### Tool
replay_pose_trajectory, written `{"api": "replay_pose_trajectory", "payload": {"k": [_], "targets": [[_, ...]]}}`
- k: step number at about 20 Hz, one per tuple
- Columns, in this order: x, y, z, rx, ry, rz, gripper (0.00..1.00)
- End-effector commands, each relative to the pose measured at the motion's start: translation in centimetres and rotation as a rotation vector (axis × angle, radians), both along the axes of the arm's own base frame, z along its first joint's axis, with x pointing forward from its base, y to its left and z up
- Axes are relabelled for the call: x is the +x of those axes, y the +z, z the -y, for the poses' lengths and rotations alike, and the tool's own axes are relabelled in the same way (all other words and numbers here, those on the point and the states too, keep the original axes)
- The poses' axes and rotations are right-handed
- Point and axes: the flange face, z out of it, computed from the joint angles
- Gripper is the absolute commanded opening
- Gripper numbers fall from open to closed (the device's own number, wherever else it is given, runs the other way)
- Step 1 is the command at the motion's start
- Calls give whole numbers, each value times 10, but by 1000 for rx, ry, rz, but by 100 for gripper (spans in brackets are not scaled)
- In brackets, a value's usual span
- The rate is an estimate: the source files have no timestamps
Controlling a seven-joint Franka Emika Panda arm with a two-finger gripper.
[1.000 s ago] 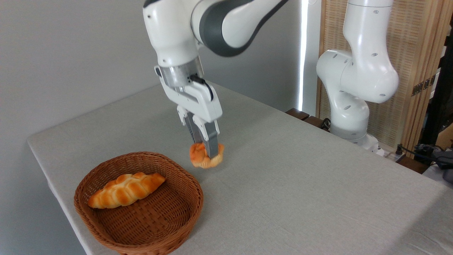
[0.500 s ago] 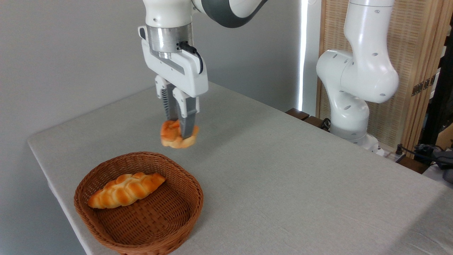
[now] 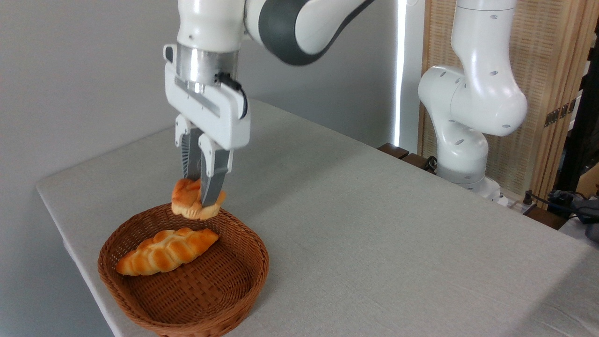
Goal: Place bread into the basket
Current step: 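Lower the bun into the basket beside the braided roll and release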
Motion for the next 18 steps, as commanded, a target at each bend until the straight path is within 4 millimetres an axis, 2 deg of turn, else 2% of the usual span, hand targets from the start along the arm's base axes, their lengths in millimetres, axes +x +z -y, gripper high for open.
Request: {"api": "replay_pose_trajectory", "payload": {"k": [1, 2, 3, 5, 6, 7, 11, 18], "targets": [[16, -21, -10, 6, 6, -9, 56], [18, -25, -10, 7, 5, -15, 57], [21, -27, -10, 5, 8, 3, 71], [27, -30, -10, 1, 13, 38, 75], [28, -31, -10, 0, 15, 43, 80], [30, -33, -9, 0, 15, 46, 100], [32, -32, -21, -3, 39, 54, 100], [31, -28, -20, -8, 45, 59, 100]]}}
